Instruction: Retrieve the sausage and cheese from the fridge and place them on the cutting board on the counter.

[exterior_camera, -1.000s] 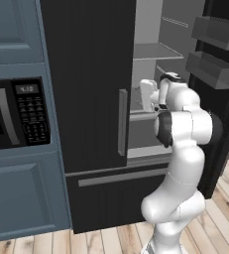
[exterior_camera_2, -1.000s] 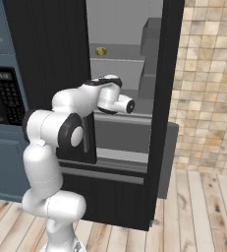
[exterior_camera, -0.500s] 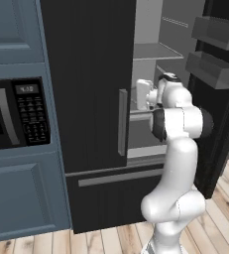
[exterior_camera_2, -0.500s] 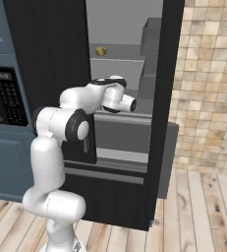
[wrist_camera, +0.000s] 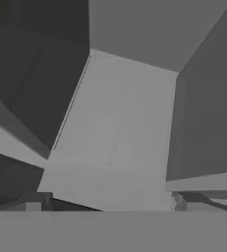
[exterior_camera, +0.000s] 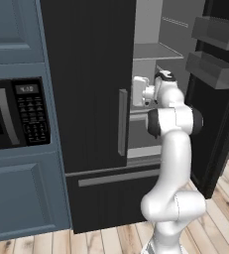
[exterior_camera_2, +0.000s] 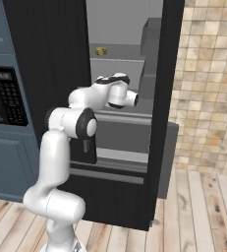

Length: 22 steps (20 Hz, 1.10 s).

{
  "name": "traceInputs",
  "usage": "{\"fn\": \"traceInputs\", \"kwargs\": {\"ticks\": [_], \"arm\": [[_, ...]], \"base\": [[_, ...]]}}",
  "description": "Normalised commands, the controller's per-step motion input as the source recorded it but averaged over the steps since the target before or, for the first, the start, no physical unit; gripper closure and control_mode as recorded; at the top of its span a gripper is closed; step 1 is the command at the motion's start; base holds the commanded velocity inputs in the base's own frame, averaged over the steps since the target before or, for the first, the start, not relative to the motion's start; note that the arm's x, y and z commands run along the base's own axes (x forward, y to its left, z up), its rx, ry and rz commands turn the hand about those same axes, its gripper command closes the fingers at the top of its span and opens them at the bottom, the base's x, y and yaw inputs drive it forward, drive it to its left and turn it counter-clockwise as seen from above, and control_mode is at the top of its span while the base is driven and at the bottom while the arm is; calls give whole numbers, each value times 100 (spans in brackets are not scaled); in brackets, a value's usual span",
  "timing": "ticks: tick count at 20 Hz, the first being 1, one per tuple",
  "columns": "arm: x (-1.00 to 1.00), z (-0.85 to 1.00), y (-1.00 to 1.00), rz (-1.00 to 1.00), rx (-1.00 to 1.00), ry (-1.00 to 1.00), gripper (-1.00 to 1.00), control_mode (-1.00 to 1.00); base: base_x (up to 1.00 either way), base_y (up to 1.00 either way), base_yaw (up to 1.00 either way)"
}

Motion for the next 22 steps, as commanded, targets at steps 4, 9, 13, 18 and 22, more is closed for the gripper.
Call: {"fn": "traceInputs", "kwargs": {"ticks": [4, 9, 13, 18, 22], "arm": [[-3, 0, 24, 14, 0, -12, -100, -100], [-74, -7, 85, 16, -3, -30, -100, -100], [-100, 1, 63, 14, -5, -43, -100, -100], [-100, 15, 53, 9, -5, -52, -100, -100], [-100, 28, 66, 9, -6, -49, -100, -100]], "base": [[0, 0, 0], [0, 0, 0], [0, 0, 0], [0, 0, 0], [0, 0, 0]]}}
